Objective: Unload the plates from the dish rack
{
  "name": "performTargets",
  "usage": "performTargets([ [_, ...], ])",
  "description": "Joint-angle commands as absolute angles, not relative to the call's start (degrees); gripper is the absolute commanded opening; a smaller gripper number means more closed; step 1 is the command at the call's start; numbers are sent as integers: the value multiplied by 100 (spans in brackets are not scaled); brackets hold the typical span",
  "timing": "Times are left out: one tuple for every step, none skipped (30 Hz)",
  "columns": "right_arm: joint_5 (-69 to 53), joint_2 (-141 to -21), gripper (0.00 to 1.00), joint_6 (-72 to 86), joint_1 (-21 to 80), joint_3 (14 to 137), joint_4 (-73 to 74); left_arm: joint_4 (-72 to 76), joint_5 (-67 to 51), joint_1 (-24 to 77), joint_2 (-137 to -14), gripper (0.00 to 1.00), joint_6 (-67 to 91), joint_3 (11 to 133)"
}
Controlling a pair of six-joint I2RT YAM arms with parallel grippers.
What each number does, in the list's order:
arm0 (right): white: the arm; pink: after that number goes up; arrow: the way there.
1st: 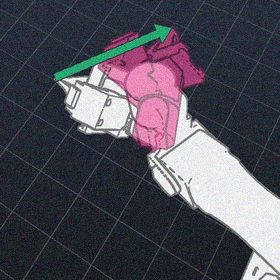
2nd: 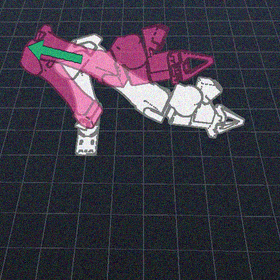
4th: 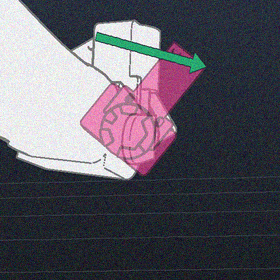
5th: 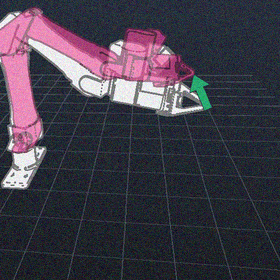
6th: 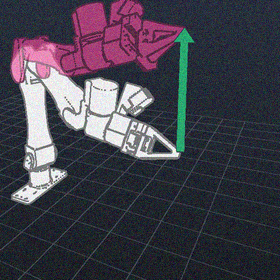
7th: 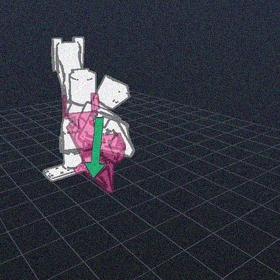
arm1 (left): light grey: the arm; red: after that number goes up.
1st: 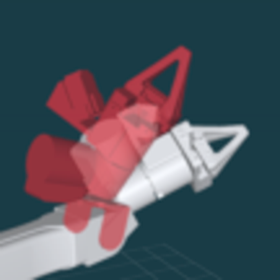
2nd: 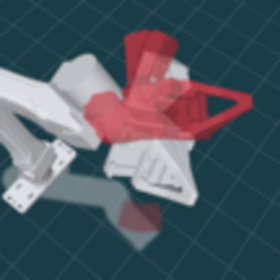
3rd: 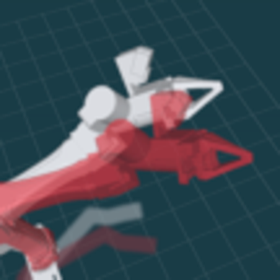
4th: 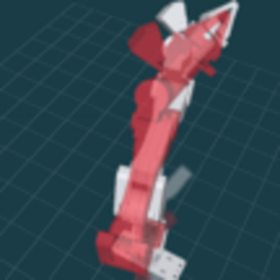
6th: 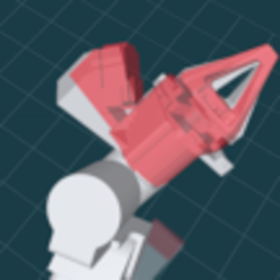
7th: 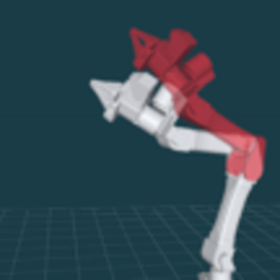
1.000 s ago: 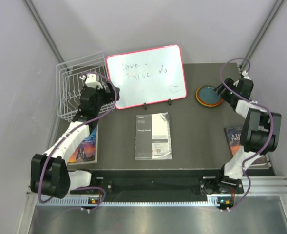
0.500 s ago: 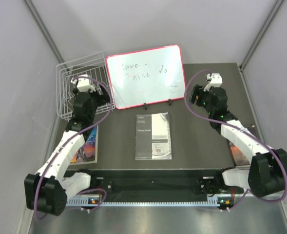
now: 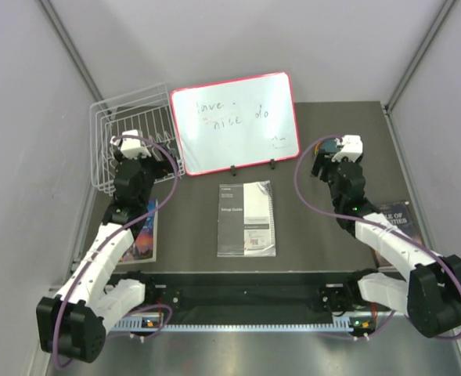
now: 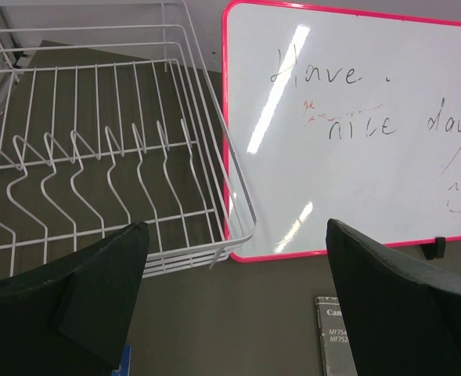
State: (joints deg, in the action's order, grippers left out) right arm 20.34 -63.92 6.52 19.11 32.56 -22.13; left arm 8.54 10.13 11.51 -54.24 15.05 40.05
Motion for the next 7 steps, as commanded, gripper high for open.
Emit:
performTargets([
  [2487,-6249,76,396,1986,3182,-2883,993,1046,1134,-5282,99,1468,4017],
  [2522,-6275,76,396,1986,3173,-2900,993,1063,1134,-5274,99,1476,4017],
  [2557,-6293,76,387,1986,3173,-2900,993,1098,1134,-5256,99,1468,4017],
  [2592,-6336,76,343,1995,3182,-2900,976,1099,1134,-5238,99,1468,3999],
  [2619,-6354,76,334,1978,3190,-2892,967,1099,1134,-5238,99,1459,4008],
  [2697,-6372,77,334,2004,3182,-2900,958,1090,1134,-5238,99,1450,4008],
  [2716,-6381,77,308,1995,3173,-2926,958,1072,1134,-5230,99,1433,3999],
])
